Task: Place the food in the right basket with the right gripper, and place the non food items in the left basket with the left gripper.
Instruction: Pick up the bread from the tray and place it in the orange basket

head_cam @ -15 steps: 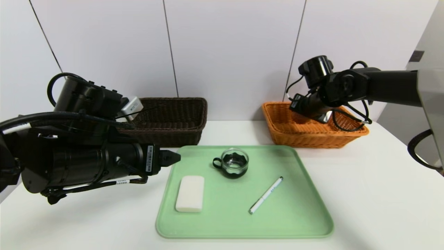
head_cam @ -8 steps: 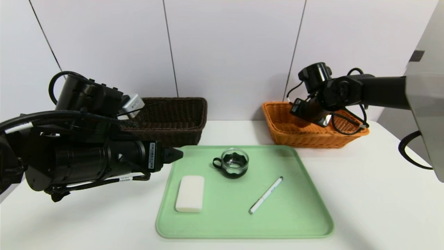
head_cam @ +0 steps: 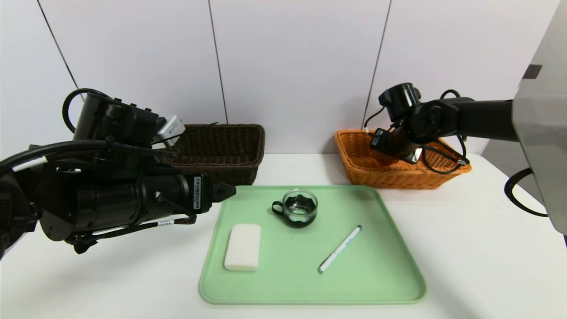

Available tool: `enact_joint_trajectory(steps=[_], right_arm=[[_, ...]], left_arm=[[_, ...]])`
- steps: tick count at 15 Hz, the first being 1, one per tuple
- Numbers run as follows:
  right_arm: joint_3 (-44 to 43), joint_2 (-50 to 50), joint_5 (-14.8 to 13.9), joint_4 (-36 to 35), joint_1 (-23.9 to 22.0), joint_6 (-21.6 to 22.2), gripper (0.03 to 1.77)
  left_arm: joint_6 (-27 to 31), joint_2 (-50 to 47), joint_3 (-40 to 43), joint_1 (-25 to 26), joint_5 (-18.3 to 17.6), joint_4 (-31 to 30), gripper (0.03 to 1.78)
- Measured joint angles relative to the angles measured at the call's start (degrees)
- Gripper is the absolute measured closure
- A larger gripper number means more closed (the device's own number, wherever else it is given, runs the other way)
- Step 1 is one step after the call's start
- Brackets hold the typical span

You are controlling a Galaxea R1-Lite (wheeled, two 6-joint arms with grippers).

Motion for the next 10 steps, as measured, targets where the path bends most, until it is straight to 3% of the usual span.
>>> enact_joint_trajectory(steps=[3, 10], right_arm=[[0.0, 0.2, -0.8, 0.4, 0.0, 0.0, 0.39], [0.0, -1.2, -0.1, 0.1, -0.6, 0.1, 0.21]], left_arm=[[0.2, 0.8, 0.3, 0.0, 2.5, -2.6, 0.12], [0.4, 1.0, 0.1, 0.0, 2.2, -3.5, 0.12]])
